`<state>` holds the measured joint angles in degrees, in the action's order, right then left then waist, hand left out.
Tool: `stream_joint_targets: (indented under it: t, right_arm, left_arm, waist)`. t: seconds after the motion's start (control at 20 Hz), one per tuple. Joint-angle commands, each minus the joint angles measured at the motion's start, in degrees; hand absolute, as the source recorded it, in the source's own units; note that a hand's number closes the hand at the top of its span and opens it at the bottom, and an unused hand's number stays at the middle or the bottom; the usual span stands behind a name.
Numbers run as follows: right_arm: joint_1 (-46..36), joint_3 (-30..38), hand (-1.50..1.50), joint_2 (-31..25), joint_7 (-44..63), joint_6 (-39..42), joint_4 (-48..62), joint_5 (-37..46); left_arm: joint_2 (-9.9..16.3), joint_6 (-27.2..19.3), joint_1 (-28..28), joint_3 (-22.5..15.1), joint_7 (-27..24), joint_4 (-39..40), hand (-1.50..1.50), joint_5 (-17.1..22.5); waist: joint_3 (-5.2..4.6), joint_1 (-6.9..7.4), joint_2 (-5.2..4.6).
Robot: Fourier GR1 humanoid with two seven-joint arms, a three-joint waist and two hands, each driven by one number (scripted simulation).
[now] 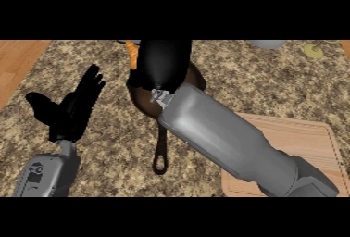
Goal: Pick the croissant from the cutting board and place it in the pan
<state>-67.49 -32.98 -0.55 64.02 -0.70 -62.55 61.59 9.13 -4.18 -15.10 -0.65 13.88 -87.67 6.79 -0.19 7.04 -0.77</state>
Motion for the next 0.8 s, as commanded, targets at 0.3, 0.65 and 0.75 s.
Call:
stream_joint_targets:
  t: [0.3, 0.65, 0.75]
  right_arm:
    - [1.3, -2.5, 1.50, 0.5, -1.9, -22.1, 15.1, -6.1]
    - [3.8, -4.4, 1.50, 0.5, -13.1, -30.7, 27.4, -13.6]
    - [2.7, -3.9, 1.50, 0.5, -13.2, -29.7, 31.0, -15.2]
  left_arm:
    - [1.3, -0.4, 1.0, 2.2, 2.1, -3.2, 0.00, 0.9]
    - [-0.5, -1.2, 1.5, -0.1, 0.7, -2.7, 0.00, -1.2]
    - [-1.0, -1.9, 1.6, -0.4, -0.4, -2.4, 0.00, -2.1]
  waist:
    - [0.13, -2.21, -0.22]
    - [0.17, -1.36, -0.67]
    - [0.17, -1.02, -0.82]
